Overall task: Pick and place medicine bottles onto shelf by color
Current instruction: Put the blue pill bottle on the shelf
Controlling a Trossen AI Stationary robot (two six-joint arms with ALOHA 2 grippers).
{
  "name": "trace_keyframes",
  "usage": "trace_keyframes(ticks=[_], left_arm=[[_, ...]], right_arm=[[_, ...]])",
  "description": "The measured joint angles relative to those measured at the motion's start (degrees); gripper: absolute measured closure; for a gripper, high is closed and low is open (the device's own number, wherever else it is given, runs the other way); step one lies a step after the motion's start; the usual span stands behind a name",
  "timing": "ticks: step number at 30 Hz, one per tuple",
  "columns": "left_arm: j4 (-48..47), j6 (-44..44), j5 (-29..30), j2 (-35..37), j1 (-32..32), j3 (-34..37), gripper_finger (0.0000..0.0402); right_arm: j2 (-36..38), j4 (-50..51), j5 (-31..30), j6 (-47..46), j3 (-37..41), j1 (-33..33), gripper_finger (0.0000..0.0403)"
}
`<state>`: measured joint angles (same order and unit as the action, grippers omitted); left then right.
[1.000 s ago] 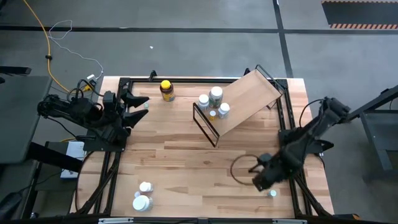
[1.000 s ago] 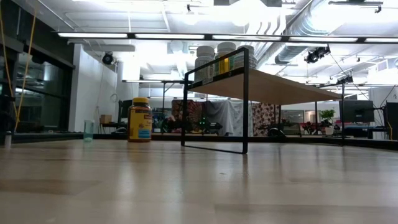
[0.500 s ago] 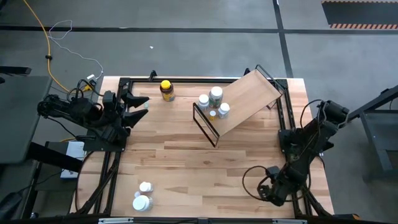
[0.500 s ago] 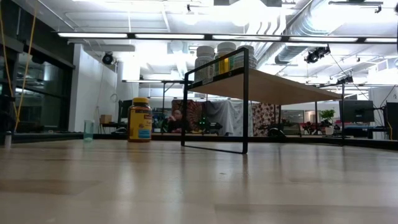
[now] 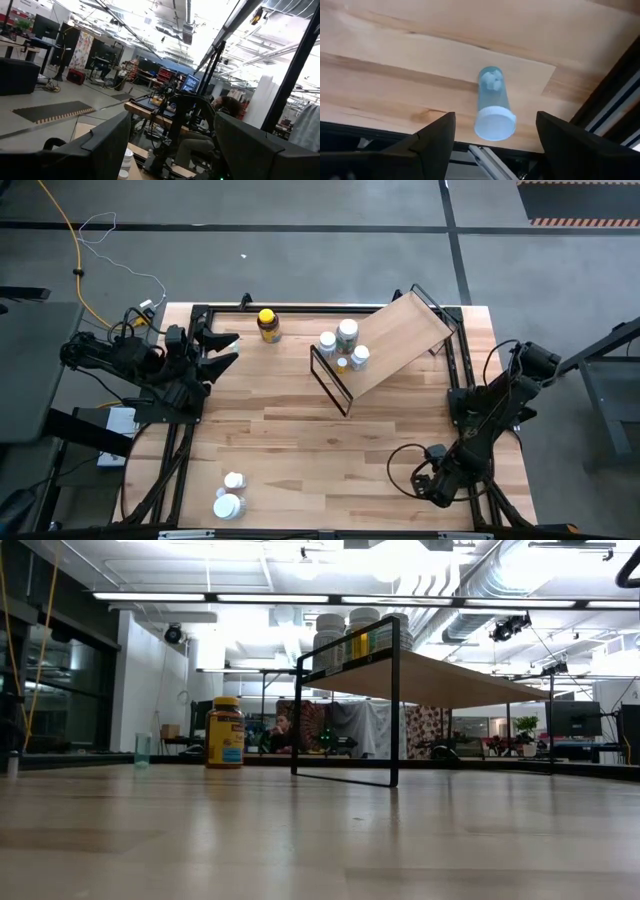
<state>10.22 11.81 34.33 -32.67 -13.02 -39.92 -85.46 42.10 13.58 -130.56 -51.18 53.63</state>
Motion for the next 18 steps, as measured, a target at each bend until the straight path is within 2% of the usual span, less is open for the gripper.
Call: trace_keyframes(ticks=[13,18], left_arm=[[-0.04,-1.33,1.51,0.00,0.02,0.00,0.0124],[-0.04,-1.51,1.51,0.00,0.02,0.00,0.0124]], right_arm=[[-1.89,-0.64,0.35,-0.23,0.04,0.00,0.0229],[-1.89,-0.65,0.35,0.06,0.04,0.00,0.0250]])
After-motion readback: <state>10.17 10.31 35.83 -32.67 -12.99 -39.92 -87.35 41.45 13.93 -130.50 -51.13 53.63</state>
